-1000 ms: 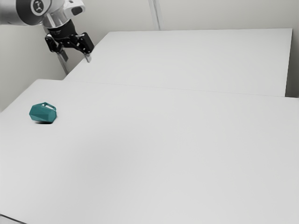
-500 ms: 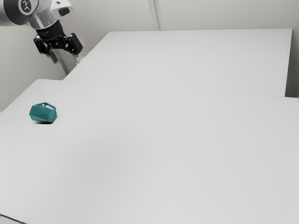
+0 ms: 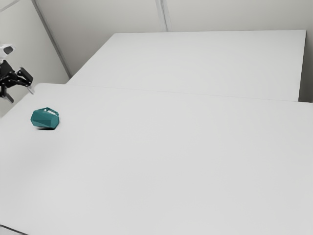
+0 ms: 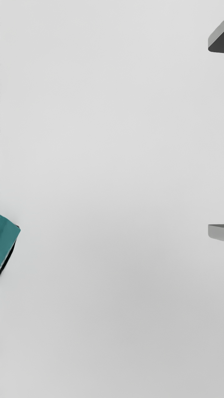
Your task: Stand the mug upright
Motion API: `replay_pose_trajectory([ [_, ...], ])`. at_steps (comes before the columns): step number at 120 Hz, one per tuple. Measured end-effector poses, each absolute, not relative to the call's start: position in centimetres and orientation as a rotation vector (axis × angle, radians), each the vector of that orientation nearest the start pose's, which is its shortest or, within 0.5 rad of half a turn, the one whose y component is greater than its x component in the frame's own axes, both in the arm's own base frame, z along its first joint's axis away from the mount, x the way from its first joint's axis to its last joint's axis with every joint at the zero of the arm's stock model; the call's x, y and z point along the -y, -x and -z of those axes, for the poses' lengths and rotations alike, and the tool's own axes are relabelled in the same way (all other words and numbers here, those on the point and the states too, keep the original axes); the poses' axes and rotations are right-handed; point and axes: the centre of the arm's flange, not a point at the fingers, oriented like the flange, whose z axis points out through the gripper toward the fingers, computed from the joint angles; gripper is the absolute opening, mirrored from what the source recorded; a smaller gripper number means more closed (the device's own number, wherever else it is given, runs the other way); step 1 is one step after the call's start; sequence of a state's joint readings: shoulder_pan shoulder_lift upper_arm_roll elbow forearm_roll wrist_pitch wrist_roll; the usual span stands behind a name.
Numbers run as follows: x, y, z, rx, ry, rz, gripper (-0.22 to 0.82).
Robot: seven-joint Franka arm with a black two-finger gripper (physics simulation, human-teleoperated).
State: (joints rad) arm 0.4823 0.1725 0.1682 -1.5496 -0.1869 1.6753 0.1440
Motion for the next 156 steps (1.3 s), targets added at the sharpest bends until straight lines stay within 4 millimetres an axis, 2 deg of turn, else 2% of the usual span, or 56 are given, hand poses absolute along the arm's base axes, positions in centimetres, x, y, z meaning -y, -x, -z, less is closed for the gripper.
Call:
replay_pose_trajectory([
  [14, -39.5, -50.2, -50.8, 0.851, 3.206, 0.029, 0.60],
  [22, -42.0, -49.5, -49.1, 0.841, 3.213, 0.027, 0.60],
  [36, -46.0, -47.7, -47.4, 0.818, 3.227, 0.052, 0.60],
  [46, -48.5, -47.5, -45.5, 0.786, 3.253, 0.082, 0.60],
  [57, -50.4, -47.8, -43.7, 0.734, 3.288, 0.166, 0.60],
  [72, -52.0, -49.1, -43.1, 0.619, 3.293, 0.295, 0.60],
  [93, -55.2, -50.7, -39.9, 0.519, 3.293, 0.491, 0.60],
  [104, -56.1, -51.9, -37.9, 0.467, 3.308, 0.599, 0.60],
  [124, -55.2, -55.6, -34.8, 0.319, 3.335, 0.789, 0.60],
  [137, -54.8, -57.0, -33.9, 0.244, 3.333, 0.877, 0.60],
  [156, -54.7, -57.4, -33.3, 0.188, 3.320, 0.943, 0.60],
])
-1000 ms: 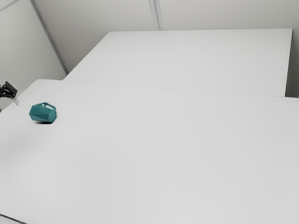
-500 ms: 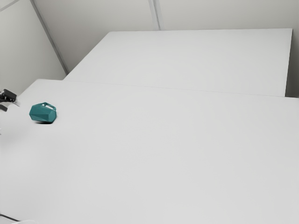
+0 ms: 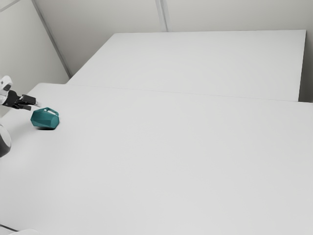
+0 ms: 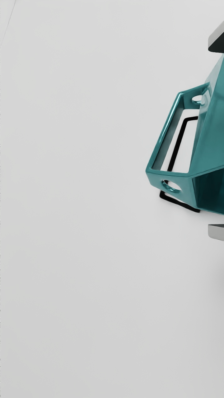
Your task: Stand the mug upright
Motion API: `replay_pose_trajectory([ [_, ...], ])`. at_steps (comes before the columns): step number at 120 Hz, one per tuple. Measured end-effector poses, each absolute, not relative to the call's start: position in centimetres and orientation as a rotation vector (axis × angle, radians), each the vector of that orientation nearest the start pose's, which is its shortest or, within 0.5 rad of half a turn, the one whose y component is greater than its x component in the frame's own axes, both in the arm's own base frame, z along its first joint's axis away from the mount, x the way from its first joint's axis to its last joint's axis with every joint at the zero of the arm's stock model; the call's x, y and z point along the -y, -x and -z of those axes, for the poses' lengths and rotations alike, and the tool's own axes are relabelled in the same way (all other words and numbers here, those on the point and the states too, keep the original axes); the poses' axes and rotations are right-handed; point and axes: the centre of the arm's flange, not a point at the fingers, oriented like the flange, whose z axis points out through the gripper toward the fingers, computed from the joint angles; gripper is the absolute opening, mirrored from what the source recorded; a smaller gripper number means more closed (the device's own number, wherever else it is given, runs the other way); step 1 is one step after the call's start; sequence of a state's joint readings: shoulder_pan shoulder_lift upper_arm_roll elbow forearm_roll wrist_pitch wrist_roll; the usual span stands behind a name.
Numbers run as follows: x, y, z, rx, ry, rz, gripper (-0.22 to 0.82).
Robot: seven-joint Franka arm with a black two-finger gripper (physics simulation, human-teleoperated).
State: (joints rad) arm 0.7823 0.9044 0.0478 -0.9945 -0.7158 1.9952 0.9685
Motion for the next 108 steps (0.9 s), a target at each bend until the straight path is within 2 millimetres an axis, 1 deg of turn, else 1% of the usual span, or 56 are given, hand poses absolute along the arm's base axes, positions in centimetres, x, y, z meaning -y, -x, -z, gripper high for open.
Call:
replay_pose_trajectory([
  [22, -54.2, -56.9, -31.1, 0.179, 3.351, 0.950, 0.60],
  [45, -54.0, -56.7, -30.7, 0.149, 3.358, 0.977, 0.60],
  [52, -53.8, -56.6, -30.3, 0.154, 3.371, 0.997, 0.60],
  [67, -53.0, -56.3, -29.3, 0.149, 3.420, 1.015, 0.60],
  [84, -52.2, -56.2, -28.7, 0.111, 3.474, 1.013, 0.61],
  [89, -52.1, -56.2, -28.6, 0.100, 3.483, 1.013, 0.57],
  [99, -51.9, -56.2, -28.5, 0.078, 3.494, 1.012, 0.40],
  [108, -51.6, -56.3, -28.8, 0.052, 3.495, 1.013, 0.33],
])
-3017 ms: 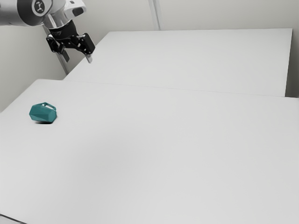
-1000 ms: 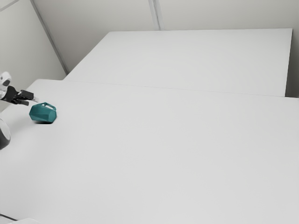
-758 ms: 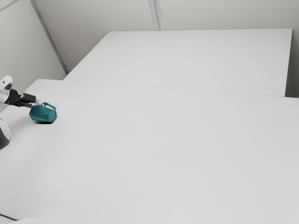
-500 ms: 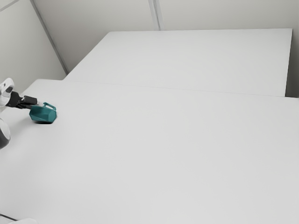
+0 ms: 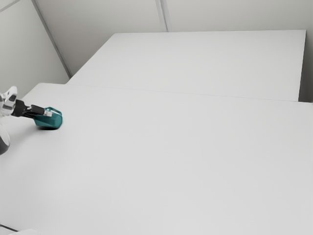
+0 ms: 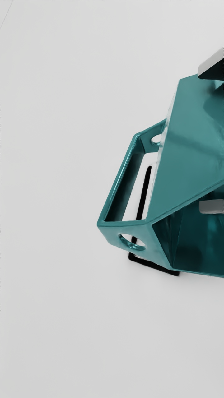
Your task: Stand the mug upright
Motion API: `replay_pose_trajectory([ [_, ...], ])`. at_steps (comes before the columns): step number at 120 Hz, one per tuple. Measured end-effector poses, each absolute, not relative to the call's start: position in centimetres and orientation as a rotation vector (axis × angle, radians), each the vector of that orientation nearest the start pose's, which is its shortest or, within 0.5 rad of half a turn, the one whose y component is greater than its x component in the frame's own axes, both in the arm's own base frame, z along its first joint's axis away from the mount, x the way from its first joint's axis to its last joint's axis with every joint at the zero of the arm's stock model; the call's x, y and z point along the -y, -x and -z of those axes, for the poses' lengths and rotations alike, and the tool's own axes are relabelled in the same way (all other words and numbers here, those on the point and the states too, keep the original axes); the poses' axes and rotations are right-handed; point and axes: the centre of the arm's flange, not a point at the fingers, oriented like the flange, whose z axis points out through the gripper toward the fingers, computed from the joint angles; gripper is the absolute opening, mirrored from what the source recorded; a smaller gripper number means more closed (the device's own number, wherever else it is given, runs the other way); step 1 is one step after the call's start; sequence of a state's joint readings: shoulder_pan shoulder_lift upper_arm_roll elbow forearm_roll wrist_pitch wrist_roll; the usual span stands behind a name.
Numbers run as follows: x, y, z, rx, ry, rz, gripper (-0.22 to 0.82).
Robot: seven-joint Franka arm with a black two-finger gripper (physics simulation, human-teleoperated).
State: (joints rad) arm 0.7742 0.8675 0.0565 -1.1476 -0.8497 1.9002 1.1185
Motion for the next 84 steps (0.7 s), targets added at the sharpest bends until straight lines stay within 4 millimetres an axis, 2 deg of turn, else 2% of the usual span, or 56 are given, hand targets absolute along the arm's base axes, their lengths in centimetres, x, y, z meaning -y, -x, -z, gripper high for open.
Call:
replay_pose_trajectory([
  [11, -50.9, -57.1, -29.9, 0.005, 3.488, 1.029, 0.17],
  [29, -49.2, -58.6, -31.9, -0.081, 3.476, 1.054, -0.03],
  [40, -48.1, -59.4, -32.4, -0.118, 3.478, 1.066, -0.09],
  [60, -46.4, -60.7, -33.2, -0.169, 3.476, 1.081, -0.12],
  [69, -44.4, -61.4, -33.6, -0.203, 3.485, 1.041, -0.13],
  [84, -37.8, -62.3, -35.2, -0.317, 3.472, 0.841, -0.14],
])
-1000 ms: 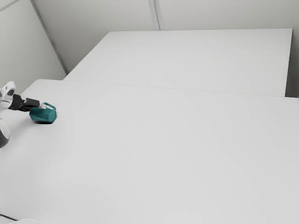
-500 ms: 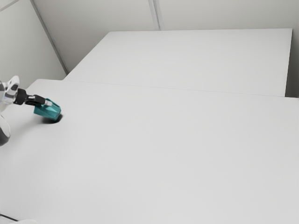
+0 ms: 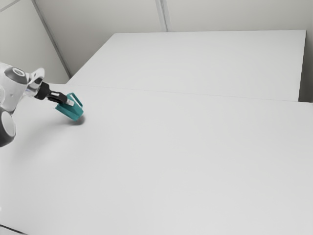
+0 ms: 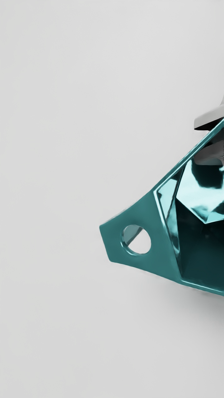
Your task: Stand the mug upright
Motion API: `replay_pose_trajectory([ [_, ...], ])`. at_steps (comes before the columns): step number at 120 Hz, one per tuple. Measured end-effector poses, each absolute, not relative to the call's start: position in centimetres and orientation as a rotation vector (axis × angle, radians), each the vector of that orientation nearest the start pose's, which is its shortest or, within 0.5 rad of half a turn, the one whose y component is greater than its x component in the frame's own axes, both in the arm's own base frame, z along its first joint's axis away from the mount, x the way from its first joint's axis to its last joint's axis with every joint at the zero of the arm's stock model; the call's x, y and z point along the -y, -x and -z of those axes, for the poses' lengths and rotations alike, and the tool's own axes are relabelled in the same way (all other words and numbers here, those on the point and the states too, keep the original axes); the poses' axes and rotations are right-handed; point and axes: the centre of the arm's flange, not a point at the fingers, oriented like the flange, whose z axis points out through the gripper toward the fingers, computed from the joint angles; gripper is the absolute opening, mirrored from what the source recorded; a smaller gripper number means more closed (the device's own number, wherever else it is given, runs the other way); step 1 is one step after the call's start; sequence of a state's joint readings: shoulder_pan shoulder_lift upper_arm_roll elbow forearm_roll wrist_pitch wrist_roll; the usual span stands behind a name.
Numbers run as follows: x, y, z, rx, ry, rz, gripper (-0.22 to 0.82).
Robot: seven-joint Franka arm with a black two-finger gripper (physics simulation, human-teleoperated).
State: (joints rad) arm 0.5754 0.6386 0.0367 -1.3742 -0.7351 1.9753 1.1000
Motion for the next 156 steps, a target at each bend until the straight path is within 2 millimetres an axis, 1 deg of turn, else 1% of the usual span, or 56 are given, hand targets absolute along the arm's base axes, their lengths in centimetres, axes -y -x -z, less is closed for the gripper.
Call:
replay_pose_trajectory([
  [7, -34.8, -62.6, -36.0, -0.377, 3.435, 0.730, -0.15],
  [18, -31.2, -62.7, -38.3, -0.457, 3.334, 0.575, -0.15],
  [26, -28.3, -62.6, -39.5, -0.502, 3.260, 0.465, -0.16],
  [36, -25.0, -62.5, -41.0, -0.524, 3.181, 0.377, -0.15],
  [48, -20.6, -61.5, -42.4, -0.510, 3.126, 0.325, -0.15],
  [61, -17.0, -60.5, -42.8, -0.442, 3.111, 0.314, -0.15],
  [79, -12.2, -59.8, -43.3, -0.337, 3.120, 0.323, -0.17],
  [104, -5.3, -57.2, -43.6, -0.181, 3.147, 0.303, -0.18],
  [117, -1.8, -56.0, -43.4, -0.101, 3.156, 0.279, -0.18],
  [133, 2.4, -54.8, -42.5, -0.010, 3.171, 0.237, -0.18],
  [145, 4.8, -54.2, -41.9, 0.058, 3.178, 0.209, -0.18],
  [156, 5.8, -53.9, -41.2, 0.140, 3.181, 0.185, -0.18],
])
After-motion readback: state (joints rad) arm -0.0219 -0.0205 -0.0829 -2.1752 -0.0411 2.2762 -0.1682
